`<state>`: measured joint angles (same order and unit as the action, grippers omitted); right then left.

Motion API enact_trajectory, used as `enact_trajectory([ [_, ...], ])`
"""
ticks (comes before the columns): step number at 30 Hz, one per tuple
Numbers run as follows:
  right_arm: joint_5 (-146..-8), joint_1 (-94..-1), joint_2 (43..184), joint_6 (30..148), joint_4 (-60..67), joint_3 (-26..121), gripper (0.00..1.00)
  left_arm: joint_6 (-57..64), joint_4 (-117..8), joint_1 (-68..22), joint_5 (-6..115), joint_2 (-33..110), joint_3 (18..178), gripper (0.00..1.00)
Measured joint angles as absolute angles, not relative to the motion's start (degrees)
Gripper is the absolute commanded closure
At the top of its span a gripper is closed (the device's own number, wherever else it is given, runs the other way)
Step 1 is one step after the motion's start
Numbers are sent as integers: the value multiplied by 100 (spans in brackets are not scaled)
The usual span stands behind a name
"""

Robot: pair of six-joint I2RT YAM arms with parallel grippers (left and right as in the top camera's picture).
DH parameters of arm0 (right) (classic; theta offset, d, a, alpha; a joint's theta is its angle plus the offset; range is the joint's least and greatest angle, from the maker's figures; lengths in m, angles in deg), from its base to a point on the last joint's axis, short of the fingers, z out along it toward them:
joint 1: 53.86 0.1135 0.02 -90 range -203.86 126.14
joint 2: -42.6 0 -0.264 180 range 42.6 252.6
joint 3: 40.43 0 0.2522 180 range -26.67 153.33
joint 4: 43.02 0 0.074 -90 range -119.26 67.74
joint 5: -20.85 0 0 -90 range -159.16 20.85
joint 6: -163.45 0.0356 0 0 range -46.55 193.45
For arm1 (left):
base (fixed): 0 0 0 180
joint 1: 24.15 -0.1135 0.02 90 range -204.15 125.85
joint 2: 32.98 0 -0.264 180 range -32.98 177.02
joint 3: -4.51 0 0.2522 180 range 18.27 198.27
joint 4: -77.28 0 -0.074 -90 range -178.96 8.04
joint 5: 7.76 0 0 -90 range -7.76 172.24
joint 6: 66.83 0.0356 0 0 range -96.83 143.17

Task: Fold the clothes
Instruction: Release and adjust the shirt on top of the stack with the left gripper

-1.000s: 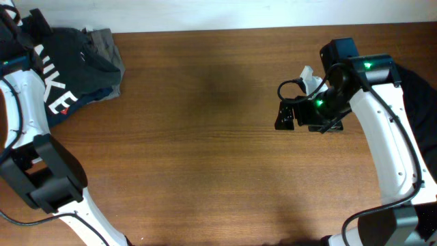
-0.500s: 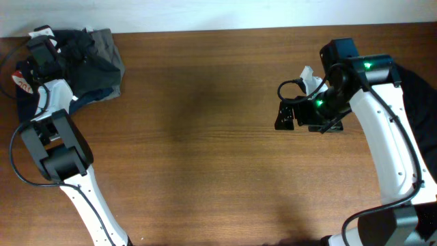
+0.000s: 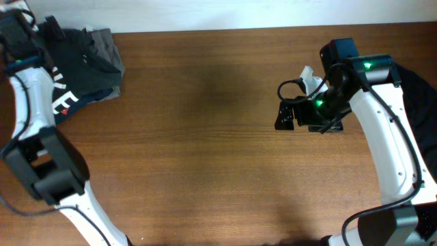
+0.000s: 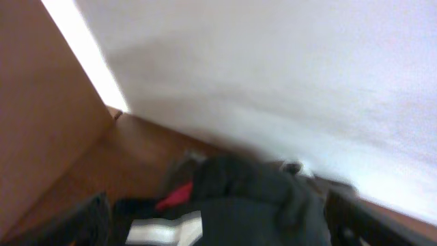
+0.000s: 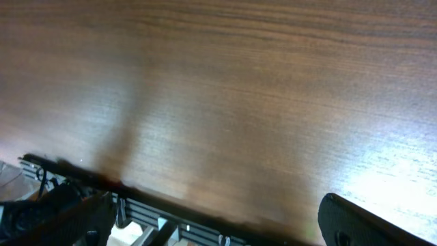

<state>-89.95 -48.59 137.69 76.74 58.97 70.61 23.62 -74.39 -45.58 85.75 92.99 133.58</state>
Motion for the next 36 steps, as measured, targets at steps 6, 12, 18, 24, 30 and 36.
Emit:
enact_trajectory([
  [6, -8995, -4859, 13769, 7674, 5908, 7061, 1, 2362, -6508, -4558, 8173, 8956, 13375, 1],
  [12, -8995, -4859, 13769, 7679, 5925, 7059, 1, 2364, -6506, -4558, 8063, 9585, 13351, 1],
  [18, -8995, -4859, 13769, 7679, 5967, 7059, 1, 2757, -7216, -4552, 8133, 10759, 13345, 1],
  [24, -8995, -4859, 13769, 7690, 5969, 7059, 1, 2836, -7409, -4499, 8337, 10827, 13388, 1],
  [30, -8995, -4859, 13769, 7694, 5969, 7059, 1, 2884, -7396, -4495, 8435, 10654, 13360, 1],
  [36, -9026, -4859, 13769, 7694, 6074, 7059, 1, 2948, -6792, -4512, 8573, 9607, 13248, 1],
])
